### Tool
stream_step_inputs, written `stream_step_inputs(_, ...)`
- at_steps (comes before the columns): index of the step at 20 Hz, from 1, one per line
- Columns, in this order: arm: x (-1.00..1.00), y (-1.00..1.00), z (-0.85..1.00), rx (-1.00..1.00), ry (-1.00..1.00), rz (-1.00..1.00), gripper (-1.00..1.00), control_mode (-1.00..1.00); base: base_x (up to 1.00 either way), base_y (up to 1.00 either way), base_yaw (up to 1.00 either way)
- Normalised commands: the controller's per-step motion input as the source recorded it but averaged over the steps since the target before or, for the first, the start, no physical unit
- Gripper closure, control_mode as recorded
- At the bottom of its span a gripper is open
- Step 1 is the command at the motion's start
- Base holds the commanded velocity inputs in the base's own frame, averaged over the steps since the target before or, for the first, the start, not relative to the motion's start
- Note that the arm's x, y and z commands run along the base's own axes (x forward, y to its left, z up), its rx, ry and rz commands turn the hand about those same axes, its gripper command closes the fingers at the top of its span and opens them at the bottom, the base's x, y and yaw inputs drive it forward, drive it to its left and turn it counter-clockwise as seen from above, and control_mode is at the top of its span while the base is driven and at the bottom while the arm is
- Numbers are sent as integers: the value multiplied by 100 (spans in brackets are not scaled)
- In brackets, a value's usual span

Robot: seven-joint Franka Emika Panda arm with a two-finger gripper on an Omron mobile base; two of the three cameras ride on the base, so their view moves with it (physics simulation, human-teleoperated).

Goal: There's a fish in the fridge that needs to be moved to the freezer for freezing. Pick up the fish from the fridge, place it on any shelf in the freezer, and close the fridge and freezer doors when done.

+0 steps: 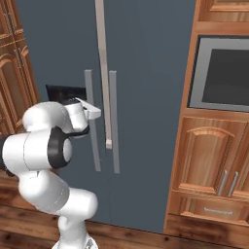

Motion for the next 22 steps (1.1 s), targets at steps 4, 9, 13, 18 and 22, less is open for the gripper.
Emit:
stream_step_inputs(4,-41,-43,57,0,-12,0,-100,-100,0,0,0)
stream_step_inputs(9,-17,-32,42,1,-2,0,-100,-100,0,0,0)
stream_step_inputs(13,19,-31,30,1,0,0,-100,-100,0,0,0)
stream_step_inputs(18,73,-52,23,6,3,1,-100,-100,0,0,0)
stream_step_inputs(22,100,-80,12,13,8,9,-100,-100,0,0,0)
